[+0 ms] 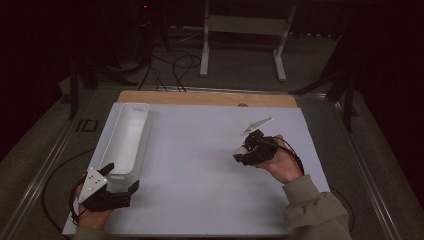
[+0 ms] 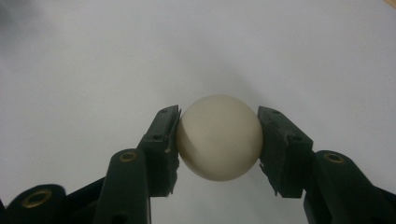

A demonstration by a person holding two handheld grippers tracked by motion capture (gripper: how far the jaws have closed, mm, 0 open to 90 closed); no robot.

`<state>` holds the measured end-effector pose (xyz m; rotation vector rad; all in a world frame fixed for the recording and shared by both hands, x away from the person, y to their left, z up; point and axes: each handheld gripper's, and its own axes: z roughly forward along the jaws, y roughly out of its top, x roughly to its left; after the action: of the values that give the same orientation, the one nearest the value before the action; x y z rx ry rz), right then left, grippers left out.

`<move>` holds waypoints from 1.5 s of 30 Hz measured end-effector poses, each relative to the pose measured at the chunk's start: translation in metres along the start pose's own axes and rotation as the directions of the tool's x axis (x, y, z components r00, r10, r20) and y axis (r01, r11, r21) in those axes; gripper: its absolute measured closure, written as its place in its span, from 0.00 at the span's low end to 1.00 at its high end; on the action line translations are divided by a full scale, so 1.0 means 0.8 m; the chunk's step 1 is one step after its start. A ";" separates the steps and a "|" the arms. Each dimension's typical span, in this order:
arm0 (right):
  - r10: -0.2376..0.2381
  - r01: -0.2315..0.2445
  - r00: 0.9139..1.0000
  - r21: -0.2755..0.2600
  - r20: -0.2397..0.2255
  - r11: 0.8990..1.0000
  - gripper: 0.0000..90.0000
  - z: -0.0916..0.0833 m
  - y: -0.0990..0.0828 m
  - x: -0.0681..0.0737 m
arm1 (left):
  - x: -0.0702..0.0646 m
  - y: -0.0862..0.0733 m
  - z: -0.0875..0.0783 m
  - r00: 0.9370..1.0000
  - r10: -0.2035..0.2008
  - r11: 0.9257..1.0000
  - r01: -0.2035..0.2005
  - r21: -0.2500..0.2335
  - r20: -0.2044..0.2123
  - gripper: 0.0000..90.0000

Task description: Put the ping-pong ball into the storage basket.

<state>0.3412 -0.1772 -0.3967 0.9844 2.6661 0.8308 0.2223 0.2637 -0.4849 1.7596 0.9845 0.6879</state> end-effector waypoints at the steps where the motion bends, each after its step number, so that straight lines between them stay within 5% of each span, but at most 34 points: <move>1: 0.000 0.000 1.000 0.000 -0.002 1.000 0.56 0.000 0.001 0.000 | 0.000 0.000 0.000 1.000 0.000 1.000 0.000 0.000 0.000 0.00; 45: -0.025 0.025 0.999 -0.011 -0.040 1.000 0.56 0.006 0.055 0.008 | 0.001 0.001 0.000 1.000 -0.011 1.000 0.011 0.004 0.008 0.00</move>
<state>0.3618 -0.1438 -0.3761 0.9395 2.6992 0.8682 0.2227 0.2644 -0.4840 1.7581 0.9905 0.6718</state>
